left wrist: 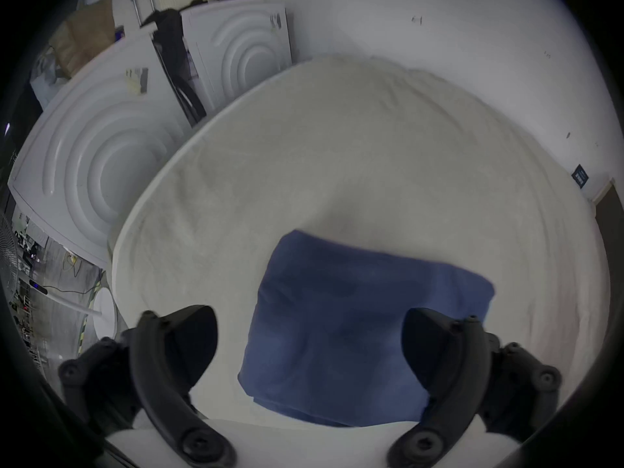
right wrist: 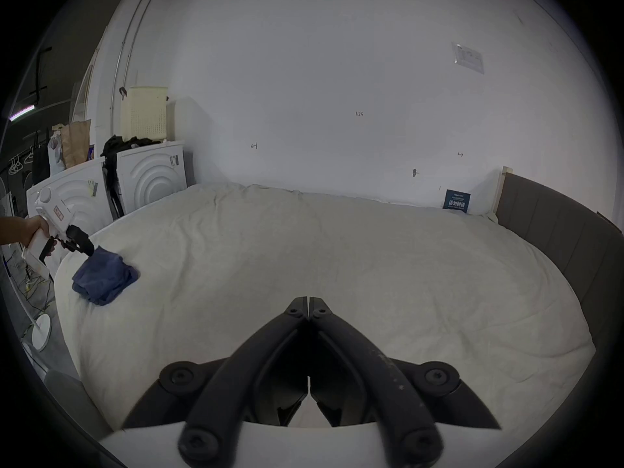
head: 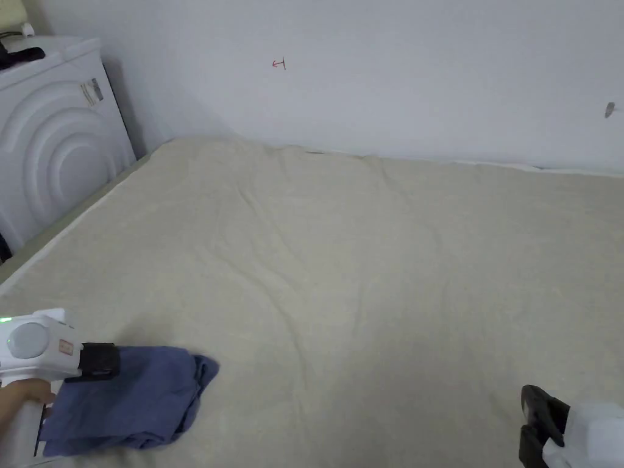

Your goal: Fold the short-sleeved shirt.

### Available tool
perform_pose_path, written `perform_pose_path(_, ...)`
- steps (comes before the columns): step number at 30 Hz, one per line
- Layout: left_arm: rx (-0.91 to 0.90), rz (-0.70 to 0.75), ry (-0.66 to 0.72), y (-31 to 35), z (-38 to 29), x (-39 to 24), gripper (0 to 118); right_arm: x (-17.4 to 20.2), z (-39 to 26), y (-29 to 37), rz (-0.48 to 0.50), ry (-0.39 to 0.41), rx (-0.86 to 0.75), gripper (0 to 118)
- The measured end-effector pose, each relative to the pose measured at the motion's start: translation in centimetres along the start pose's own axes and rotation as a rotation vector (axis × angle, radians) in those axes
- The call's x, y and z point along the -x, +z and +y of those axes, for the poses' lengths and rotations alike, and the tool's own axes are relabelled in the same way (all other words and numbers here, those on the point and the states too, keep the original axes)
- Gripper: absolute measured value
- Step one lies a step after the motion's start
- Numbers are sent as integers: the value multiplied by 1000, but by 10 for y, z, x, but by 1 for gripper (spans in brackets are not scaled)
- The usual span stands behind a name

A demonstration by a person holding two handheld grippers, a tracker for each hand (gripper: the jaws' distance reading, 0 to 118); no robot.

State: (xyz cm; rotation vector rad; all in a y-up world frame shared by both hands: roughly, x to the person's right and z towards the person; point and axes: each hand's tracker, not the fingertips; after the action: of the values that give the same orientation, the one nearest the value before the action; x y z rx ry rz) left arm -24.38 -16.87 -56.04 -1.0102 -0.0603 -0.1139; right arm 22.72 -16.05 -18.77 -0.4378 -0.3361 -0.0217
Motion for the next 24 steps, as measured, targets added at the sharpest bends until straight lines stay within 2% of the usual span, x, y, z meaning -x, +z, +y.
perform_pose_path(3, -26, 5, -15, 32, 2, -14, 109, -7, 10, 17, -5, -5, -32, 2)
perform_pose_path(9, -266, -26, -38, 134, -4, -53, 109, -26, 39, 63, -38, -25, -131, 2)
perform_pose_path(15, -573, -134, -46, 248, -30, -105, 109, -49, 71, 116, -118, -25, -212, 2)
perform_pose_path(20, -794, -224, -74, 317, -68, -157, 109, -69, 90, 157, -193, 17, -300, 2)
perform_pose_path(24, -914, -275, -122, 343, -99, -198, 109, -82, 97, 179, -247, 54, -345, 2)
